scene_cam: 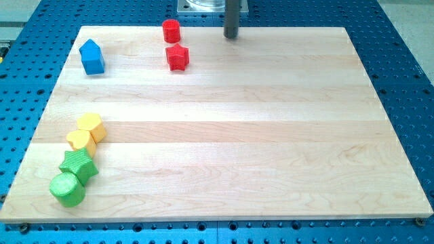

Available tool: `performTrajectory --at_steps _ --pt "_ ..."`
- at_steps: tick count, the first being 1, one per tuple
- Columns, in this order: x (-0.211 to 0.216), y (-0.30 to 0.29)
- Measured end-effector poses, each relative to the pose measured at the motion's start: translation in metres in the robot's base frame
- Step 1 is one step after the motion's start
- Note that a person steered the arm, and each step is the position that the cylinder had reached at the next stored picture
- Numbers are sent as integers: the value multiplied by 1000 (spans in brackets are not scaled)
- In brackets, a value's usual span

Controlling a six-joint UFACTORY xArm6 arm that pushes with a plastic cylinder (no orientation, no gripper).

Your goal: Move the red circle towards the cube

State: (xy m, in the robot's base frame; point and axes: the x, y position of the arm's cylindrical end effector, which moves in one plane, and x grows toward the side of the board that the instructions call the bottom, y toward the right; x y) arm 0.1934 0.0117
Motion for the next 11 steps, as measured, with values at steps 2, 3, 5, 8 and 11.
performTrajectory --at_steps 2,3,5,8,11 --pt "-1 -109" --pt "-1 -173" --pt "-2 -176" --pt "44 -147" --pt "64 -113"
